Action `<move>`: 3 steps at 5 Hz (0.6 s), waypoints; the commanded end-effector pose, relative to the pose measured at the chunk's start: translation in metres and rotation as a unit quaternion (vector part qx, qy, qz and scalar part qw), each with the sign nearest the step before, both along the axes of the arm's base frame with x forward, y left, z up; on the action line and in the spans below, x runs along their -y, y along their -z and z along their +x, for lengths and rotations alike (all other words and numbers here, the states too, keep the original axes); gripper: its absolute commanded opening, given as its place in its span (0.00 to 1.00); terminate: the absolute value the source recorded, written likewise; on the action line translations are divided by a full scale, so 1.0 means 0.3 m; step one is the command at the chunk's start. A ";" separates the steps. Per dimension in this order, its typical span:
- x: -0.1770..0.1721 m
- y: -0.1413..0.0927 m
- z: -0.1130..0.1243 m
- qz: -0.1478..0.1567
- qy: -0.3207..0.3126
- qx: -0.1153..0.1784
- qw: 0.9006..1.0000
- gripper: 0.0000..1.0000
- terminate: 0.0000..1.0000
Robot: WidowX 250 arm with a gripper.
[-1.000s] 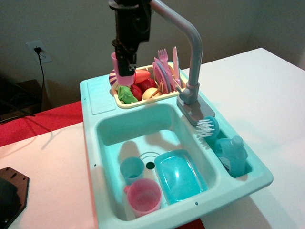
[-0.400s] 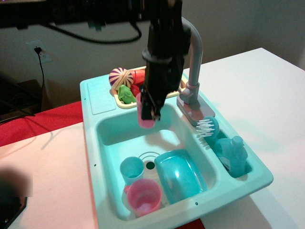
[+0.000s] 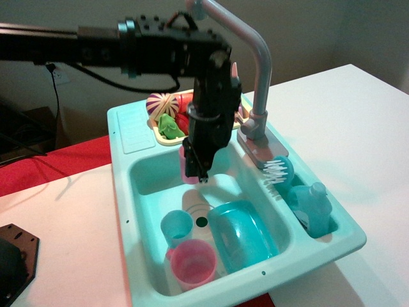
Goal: Put cup from counter to sink
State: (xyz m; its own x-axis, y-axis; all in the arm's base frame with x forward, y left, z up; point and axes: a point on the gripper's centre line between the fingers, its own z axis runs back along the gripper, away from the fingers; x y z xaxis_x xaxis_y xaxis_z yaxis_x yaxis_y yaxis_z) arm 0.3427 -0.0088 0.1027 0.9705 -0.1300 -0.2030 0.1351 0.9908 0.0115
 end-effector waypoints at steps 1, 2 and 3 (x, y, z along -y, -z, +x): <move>-0.037 -0.004 0.007 0.011 -0.015 0.025 1.000 0.00 0.00; -0.040 -0.014 -0.003 0.015 -0.024 0.012 1.000 1.00 0.00; -0.041 -0.020 -0.015 0.018 -0.022 0.004 1.000 1.00 0.00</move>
State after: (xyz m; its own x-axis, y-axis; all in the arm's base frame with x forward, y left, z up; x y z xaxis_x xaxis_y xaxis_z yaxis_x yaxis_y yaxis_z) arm 0.3305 0.0034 0.0943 0.9606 -0.0871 -0.2641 0.1010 0.9941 0.0393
